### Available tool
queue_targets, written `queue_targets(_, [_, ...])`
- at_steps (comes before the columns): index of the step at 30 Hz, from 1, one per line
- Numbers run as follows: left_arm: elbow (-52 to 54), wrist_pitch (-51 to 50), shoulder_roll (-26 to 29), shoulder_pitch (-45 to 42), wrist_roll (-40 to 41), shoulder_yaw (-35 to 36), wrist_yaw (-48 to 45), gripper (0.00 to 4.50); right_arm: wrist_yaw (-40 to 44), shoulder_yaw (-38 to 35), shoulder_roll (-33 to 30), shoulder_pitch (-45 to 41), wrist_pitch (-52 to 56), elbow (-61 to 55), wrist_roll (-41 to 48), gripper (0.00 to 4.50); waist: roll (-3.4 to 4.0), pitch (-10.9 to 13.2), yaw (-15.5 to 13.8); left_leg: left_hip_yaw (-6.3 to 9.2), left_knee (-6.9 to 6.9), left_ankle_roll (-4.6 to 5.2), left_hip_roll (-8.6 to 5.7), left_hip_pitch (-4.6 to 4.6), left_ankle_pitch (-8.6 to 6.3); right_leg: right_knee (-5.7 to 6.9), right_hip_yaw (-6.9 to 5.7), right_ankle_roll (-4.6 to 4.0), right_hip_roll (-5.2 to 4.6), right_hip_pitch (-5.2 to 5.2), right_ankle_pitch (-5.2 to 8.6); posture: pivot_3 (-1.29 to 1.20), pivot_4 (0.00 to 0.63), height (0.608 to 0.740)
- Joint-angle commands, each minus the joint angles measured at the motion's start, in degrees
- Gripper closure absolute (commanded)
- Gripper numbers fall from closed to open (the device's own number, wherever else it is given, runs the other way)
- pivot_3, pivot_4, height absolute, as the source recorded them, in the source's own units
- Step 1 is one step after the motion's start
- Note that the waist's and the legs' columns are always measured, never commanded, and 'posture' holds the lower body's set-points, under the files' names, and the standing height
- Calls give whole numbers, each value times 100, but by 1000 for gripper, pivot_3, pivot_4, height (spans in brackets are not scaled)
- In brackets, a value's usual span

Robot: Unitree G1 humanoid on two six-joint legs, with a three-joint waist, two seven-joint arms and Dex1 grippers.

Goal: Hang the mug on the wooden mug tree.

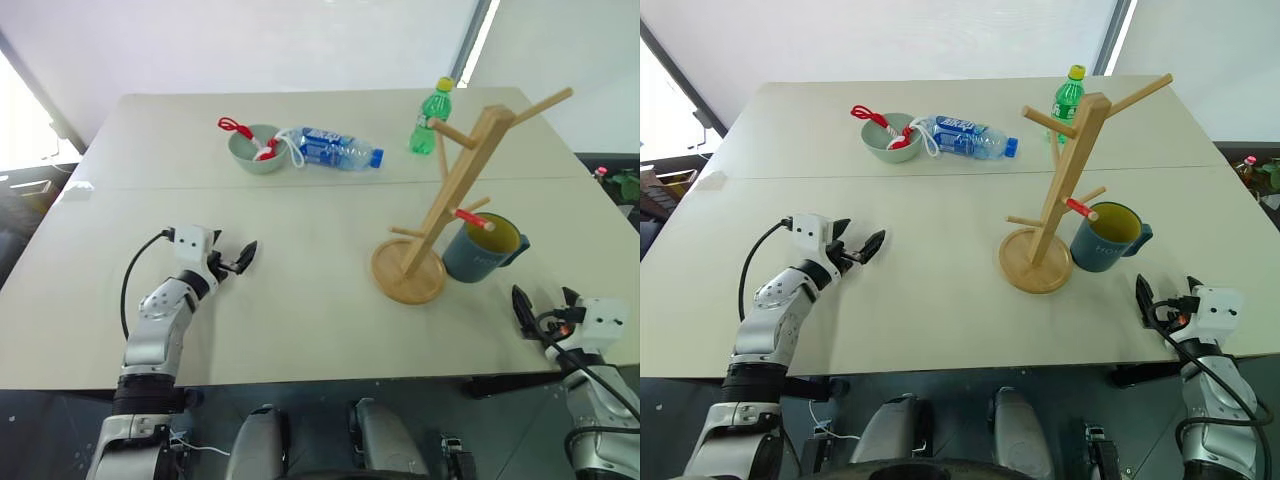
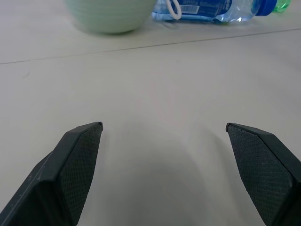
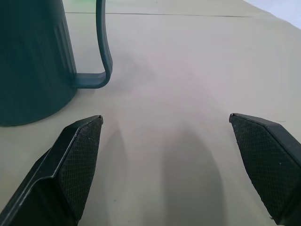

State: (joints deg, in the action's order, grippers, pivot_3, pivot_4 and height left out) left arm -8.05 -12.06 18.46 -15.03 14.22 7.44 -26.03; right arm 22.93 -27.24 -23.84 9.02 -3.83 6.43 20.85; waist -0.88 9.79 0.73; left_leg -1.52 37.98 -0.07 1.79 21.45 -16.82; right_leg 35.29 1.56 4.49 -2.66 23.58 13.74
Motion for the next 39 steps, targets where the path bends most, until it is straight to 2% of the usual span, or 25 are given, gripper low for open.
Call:
queue_targets(1, [278, -7, 19, 34, -2, -28, -3, 0, -26, -21, -49, -55, -12, -228, -20, 30, 0, 0, 0, 0, 0, 0, 0, 0, 0, 0, 0, 0, 0, 0, 0, 0, 150, 740])
queue_targets(10, [380, -124, -77, 34, 50, -143, -136, 0, -20, 12, -53, -112, 30, -236, -60, 30, 0, 0, -2, 0, 0, 0, 0, 0, 0, 0, 0, 0, 0, 0, 0, 0, 150, 740])
queue_targets(19, [687, -77, -66, 71, 242, -531, -892, 0, -34, -21, -61, -91, 16, -320, -72, 30, 0, 0, 0, 0, 0, 0, -1, 2, 0, -2, 0, -1, 0, 1, 0, 0, 150, 740])
queue_targets(24, [1345, -340, 15, 297, 732, -818, -1656, 0, 99, -58, -84, -144, -92, -254, -6, 30, 1, 0, 7, -1, -1, 1, 0, 2, 0, -3, 1, -2, 0, 2, 1, 0, 150, 740])
queue_targets(26, [1542, -89, 61, 423, 854, -955, -2105, 0, 120, -89, -83, -208, -116, -214, 32, 30, 1, 0, 7, -1, -1, 1, 0, 3, 0, -4, 2, -2, -1, 2, 1, 0, 150, 740])
queue_targets(30, [2071, -565, 465, 569, 1313, -1353, -3013, 0, 367, -59, -125, -327, -198, -207, 137, 30, 4, 1, 10, -1, -1, 0, 1, 1, 0, -4, 3, -3, 0, 2, 1, 0, 150, 740])
queue_targets(34, [2370, -897, 714, 542, 1558, -1591, -3408, 0, 516, -83, -225, -534, -73, -134, 239, 30, 6, 1, 10, 0, -1, 1, 2, 2, 0, -4, 3, -4, 0, 4, 1, 0, 150, 740])
queue_targets(39, [2479, -943, 747, 467, 1552, -1720, -3489, 0, 549, -83, -408, -834, -22, 157, 186, 30, 6, 2, 8, -1, -1, 1, 0, 3, 0, -6, 3, -3, 0, 4, 1, 0, 150, 740])
